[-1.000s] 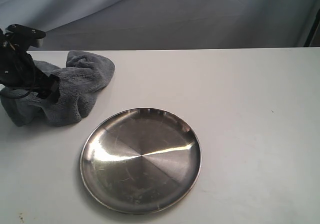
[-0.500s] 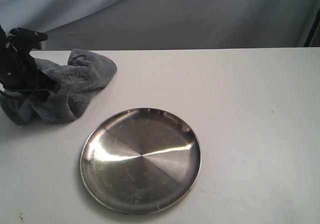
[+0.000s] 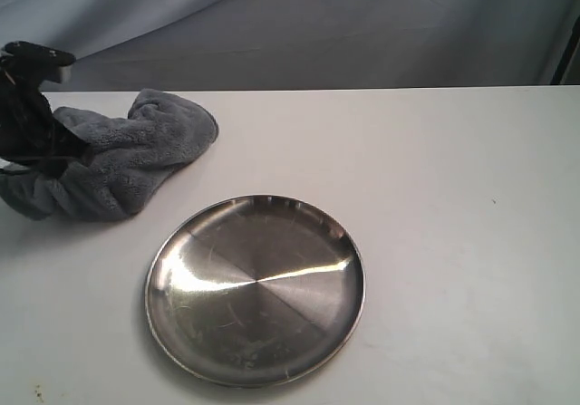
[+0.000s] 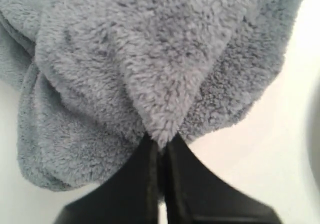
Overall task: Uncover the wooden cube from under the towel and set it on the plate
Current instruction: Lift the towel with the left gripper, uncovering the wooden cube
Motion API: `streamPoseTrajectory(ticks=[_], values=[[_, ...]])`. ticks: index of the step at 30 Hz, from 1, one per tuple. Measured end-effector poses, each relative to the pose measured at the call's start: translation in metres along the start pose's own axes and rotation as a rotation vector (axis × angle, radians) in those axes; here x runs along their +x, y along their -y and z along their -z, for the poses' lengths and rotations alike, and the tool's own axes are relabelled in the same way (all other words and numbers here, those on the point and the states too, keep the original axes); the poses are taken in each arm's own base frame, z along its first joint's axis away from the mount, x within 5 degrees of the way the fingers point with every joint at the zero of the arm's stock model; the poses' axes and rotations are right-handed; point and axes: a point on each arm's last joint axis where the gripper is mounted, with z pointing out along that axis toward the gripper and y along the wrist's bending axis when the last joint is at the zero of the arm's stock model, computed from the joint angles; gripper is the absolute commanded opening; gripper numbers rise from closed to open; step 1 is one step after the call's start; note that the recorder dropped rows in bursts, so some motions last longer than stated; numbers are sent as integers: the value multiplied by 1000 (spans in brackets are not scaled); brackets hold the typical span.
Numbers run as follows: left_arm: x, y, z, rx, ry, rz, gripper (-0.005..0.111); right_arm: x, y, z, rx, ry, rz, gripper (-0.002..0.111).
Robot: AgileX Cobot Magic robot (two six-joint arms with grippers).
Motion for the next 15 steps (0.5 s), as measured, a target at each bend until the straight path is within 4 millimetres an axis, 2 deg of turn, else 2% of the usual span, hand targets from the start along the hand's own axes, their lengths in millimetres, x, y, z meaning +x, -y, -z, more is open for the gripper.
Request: streamPoseTrajectory(ticks=[6, 15], values=[[1, 3, 43, 10, 99, 31, 0, 0, 0, 0, 0, 0, 0, 0], [6, 16, 80, 119, 179, 58, 0, 0, 0, 0, 0, 0, 0, 0]])
